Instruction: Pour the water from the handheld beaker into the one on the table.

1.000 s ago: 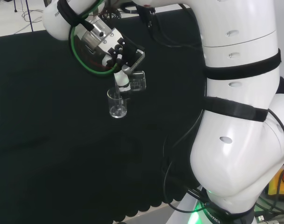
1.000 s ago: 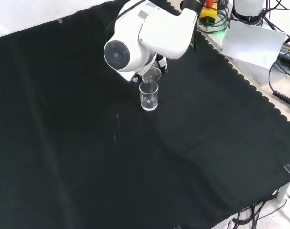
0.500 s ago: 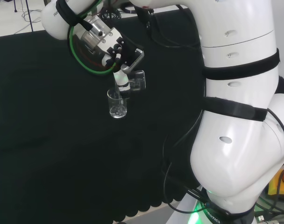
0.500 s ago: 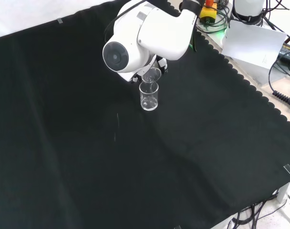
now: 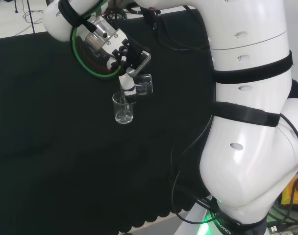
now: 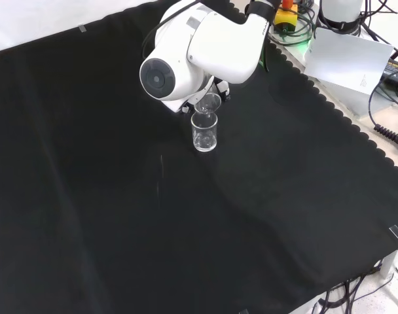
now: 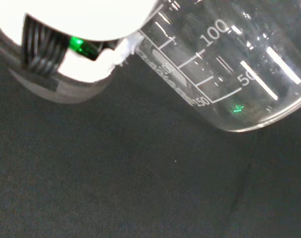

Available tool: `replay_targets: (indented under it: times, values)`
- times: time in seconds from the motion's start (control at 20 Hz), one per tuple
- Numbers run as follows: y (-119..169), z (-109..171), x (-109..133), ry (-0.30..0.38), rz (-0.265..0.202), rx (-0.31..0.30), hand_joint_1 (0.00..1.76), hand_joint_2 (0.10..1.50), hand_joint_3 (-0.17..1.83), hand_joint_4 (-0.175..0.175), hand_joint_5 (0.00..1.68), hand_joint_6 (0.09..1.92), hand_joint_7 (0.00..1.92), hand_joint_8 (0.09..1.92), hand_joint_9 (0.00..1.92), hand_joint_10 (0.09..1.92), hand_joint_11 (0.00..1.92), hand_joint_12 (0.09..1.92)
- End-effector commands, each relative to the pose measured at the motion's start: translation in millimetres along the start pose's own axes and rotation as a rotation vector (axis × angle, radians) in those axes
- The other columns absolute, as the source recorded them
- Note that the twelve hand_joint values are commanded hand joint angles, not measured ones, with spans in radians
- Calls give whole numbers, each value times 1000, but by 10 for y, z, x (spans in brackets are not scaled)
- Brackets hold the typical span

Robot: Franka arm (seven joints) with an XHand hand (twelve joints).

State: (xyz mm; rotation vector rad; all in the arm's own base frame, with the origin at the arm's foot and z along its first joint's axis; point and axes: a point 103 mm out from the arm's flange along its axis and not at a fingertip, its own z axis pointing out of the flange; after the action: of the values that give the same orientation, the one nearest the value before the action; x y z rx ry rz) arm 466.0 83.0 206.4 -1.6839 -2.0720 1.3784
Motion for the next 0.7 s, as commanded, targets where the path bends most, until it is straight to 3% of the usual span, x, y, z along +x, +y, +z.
replay_targets:
  times: [0.05, 0.7]
  values:
    - [-1, -1, 3, 0, 0, 0, 1309, 623, 757, -175, 1202, 811, 1255, 795, 1501, 724, 1258, 790]
    - [-3, -15, 5, -16, 4, 0, 1309, 622, 758, -175, 1201, 811, 1255, 796, 1501, 724, 1259, 789]
